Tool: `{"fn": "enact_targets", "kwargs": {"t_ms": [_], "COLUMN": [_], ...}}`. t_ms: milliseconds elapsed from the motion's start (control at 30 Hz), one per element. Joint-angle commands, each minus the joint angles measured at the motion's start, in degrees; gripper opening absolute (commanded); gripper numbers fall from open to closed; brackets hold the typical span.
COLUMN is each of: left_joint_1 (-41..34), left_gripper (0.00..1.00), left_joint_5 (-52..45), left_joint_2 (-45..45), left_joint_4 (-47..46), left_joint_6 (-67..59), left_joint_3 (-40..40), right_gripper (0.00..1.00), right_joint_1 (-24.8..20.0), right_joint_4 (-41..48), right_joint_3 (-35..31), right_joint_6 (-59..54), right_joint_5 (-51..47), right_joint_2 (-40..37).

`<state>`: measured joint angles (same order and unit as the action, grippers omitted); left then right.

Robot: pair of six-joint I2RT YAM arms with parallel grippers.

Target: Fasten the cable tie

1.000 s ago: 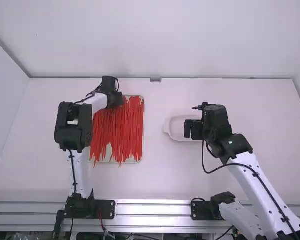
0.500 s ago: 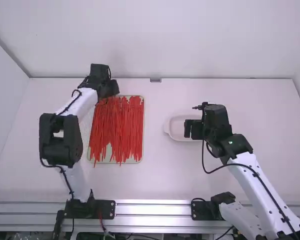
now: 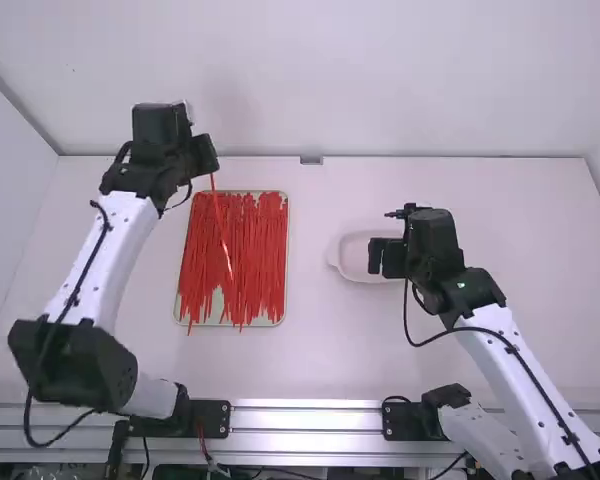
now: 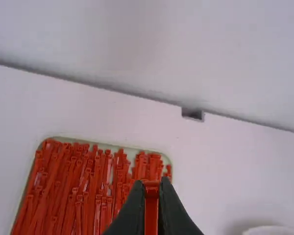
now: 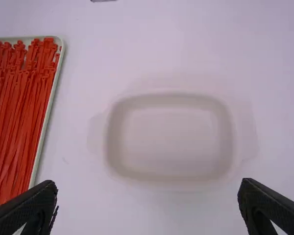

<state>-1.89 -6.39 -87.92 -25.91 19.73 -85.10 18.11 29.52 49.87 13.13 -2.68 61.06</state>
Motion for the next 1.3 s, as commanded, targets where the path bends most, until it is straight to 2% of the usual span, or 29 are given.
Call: {"fn": "enact_targets", "kwargs": {"t_ms": [0, 233, 467, 767, 1067, 1267], "left_joint_1": [-0.37, -1.03, -3.82, -10.91, -11.32, -11.23], "left_gripper": [0.01, 0.02, 0.01, 0.01, 0.02, 0.02], "left_joint_5": [-0.07, -0.22, -0.26, -0.24, -0.94, -3.78], "left_joint_2": [6.10, 20.68, 38.51, 53.31, 55.60, 51.67], "left_joint_4": [-0.48, 3.39, 10.60, 16.15, 18.25, 26.03], "left_joint_6": [-0.02, 1.62, 6.62, 9.53, 14.01, 15.69], "left_joint_3": [2.08, 13.92, 30.23, 43.30, 47.28, 47.63], "right_gripper": [0.98, 0.98, 0.98, 0.98, 0.98, 0.99], "right_joint_1": [0.07, 1.86, 5.03, 10.60, 16.37, 19.67], "right_joint_4": [-0.13, -0.17, -2.05, -5.55, -13.16, -21.40], "right_joint_3": [1.81, 1.81, 1.81, 1.81, 1.81, 1.81], "right_joint_6": [0.09, 0.07, -0.11, -3.02, -0.70, 4.44], "right_joint_5": [0.07, 0.33, 9.49, 20.48, 20.70, 20.70], "right_joint_2": [0.46, 0.44, 0.44, 0.44, 0.44, 0.44]}}
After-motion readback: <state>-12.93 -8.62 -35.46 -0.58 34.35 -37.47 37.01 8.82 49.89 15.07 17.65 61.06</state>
